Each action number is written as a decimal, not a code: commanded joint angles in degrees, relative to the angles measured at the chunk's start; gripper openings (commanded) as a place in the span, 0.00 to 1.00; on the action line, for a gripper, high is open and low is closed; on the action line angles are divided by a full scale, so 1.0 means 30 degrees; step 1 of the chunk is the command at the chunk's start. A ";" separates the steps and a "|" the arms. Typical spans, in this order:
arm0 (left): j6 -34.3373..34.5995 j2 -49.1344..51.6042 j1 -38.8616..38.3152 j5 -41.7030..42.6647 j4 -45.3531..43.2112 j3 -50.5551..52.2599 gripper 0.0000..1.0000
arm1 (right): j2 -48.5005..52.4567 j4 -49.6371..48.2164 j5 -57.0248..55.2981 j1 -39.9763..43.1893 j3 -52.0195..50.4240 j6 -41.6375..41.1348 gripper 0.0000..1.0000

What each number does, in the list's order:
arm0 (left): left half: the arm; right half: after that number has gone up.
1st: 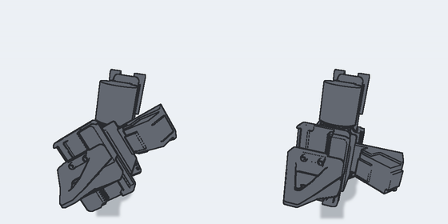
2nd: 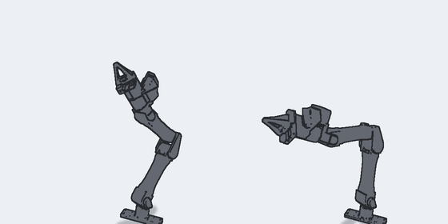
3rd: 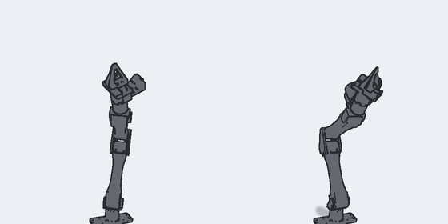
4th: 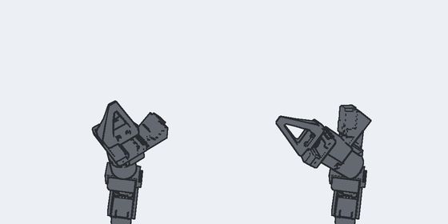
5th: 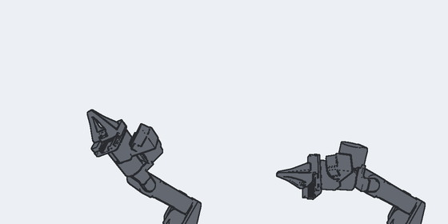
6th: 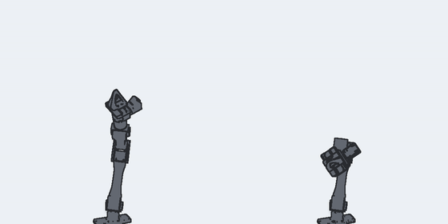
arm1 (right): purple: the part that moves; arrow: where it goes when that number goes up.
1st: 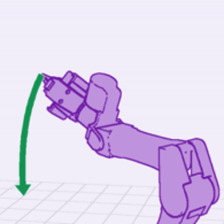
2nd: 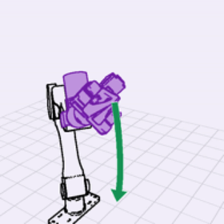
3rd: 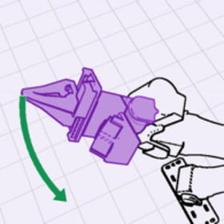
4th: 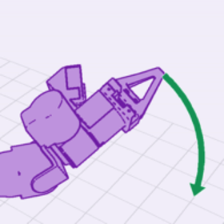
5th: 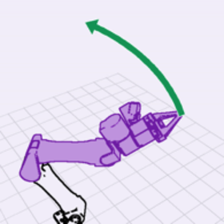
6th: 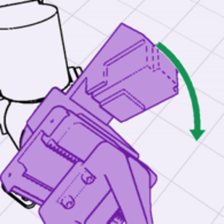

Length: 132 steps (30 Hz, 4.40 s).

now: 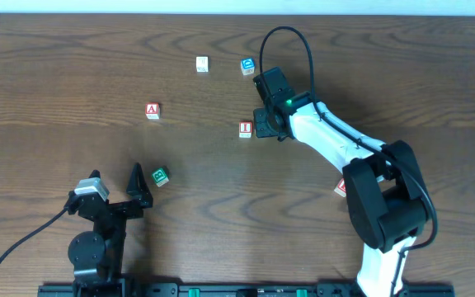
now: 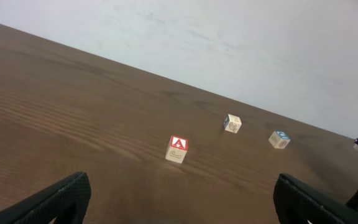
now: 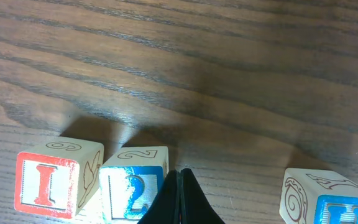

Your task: Spell out Ai2

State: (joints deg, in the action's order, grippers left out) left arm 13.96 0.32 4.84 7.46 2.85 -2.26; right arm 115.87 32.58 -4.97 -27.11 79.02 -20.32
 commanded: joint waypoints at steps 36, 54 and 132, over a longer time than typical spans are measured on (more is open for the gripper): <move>0.0138 -0.0036 0.0095 -0.0131 0.0270 0.0663 0.95 | 0.0175 -0.0248 0.0896 -0.0605 0.0168 -0.0248 0.01; 0.0138 -0.0036 0.0095 -0.0131 0.0270 0.0663 0.95 | -0.0306 0.0590 -0.3067 -0.0342 0.2856 -0.0641 0.46; 0.0138 -0.0036 0.0095 -0.0131 0.0270 0.0663 0.95 | 0.3825 0.2317 -0.0801 -0.3956 0.5916 0.1217 0.01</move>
State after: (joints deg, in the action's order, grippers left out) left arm 13.96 0.32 4.84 7.46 2.85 -2.26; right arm 126.96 40.05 -9.63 -38.96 96.38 -16.49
